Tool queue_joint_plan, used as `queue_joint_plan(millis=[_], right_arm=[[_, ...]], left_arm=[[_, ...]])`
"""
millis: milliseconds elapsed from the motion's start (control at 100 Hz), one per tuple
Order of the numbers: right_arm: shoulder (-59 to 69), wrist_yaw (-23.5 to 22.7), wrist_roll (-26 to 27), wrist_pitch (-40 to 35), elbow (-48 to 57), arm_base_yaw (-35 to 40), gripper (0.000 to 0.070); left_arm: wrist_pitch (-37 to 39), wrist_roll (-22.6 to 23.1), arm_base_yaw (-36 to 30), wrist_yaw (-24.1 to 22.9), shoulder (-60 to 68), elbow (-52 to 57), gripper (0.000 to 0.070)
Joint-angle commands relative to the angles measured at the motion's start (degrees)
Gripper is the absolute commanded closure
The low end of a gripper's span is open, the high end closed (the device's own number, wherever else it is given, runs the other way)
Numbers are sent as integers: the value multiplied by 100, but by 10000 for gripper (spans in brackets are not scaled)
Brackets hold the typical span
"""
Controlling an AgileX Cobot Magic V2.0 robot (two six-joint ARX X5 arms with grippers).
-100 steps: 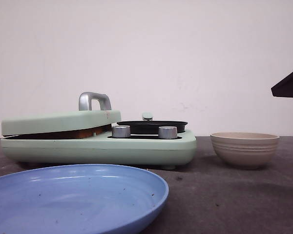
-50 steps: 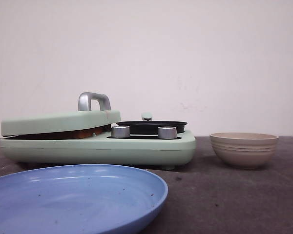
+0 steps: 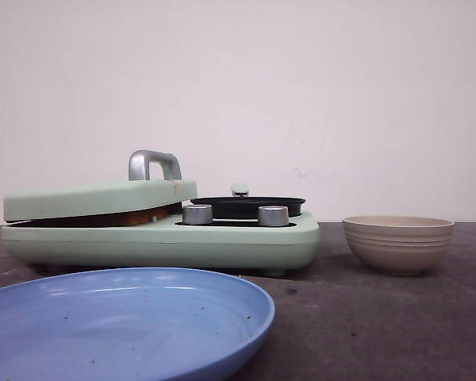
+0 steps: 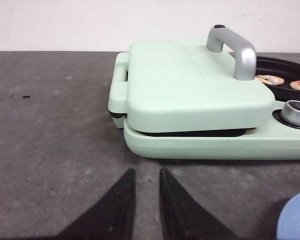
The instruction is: Make breakfast with bread and shrimp
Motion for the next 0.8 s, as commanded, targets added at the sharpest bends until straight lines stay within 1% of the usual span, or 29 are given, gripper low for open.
queue_joint_plan(millis=[0, 120, 790], right_arm=[[0, -72, -39, -52, -31, 9, 700], [0, -407, -42, 66, -31, 9, 699], [0, -389, -42, 122, -28, 9, 700]], left_arm=[[-44, 9, -2, 4, -7, -94, 700], [-44, 9, -4, 4, -7, -94, 700], [-44, 9, -4, 4, -7, -94, 700]])
